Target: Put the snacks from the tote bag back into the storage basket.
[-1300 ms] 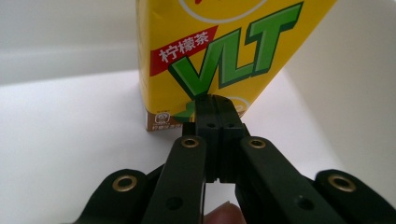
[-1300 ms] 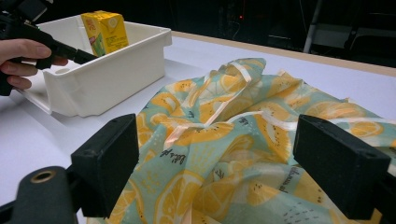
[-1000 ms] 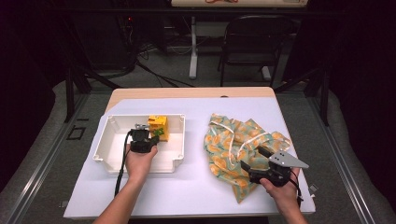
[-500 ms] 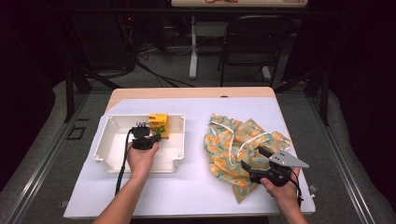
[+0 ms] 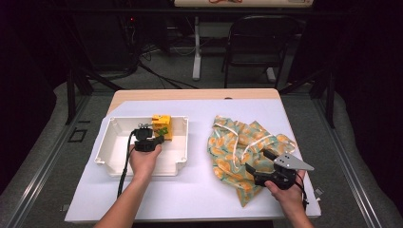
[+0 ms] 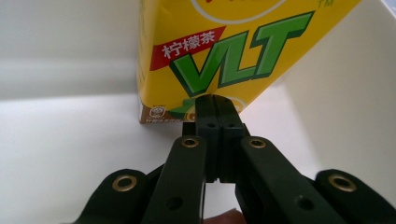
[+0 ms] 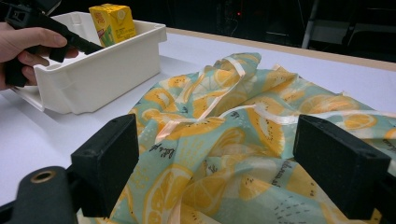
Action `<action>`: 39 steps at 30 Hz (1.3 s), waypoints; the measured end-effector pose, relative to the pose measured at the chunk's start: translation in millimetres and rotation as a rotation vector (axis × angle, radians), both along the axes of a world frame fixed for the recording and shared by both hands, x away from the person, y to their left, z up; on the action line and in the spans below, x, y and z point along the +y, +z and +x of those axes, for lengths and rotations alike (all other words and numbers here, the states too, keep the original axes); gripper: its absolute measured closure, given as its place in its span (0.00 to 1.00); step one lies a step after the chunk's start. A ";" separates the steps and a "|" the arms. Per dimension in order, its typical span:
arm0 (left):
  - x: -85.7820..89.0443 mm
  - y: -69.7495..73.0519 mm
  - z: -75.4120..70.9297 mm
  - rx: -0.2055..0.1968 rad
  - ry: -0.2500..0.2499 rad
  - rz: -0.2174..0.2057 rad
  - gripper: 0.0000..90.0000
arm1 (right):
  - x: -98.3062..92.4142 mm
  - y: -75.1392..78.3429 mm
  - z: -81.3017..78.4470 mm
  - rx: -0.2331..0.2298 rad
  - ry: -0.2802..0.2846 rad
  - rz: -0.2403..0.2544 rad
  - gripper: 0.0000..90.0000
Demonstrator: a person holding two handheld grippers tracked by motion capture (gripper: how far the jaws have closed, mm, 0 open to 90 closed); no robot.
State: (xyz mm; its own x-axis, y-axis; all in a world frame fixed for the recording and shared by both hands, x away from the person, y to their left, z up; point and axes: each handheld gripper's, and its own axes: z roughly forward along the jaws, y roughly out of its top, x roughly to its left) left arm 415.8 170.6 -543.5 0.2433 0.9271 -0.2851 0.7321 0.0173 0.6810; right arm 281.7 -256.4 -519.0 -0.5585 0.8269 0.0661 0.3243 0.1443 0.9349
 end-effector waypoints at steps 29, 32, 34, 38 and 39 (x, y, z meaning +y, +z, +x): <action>24.2 24.8 -71.9 -0.224 -0.146 -0.083 0.06 | -2.2 -1.4 0.7 0.002 -0.010 -0.009 0.15; 25.8 27.3 -79.9 -0.245 -0.173 -0.075 0.01 | -2.8 -1.3 0.6 0.002 -0.011 -0.008 0.15; 27.6 28.2 -85.7 -0.262 -0.185 -0.086 0.00 | -3.6 -1.5 0.6 0.002 -0.012 -0.007 0.15; 31.0 30.8 -95.3 -0.289 -0.187 -0.103 0.00 | -4.6 -1.9 0.7 0.004 -0.013 -0.009 0.15; 31.5 31.5 -97.5 -0.292 -0.197 -0.092 0.00 | -4.8 -1.9 0.7 0.003 -0.013 -0.007 0.15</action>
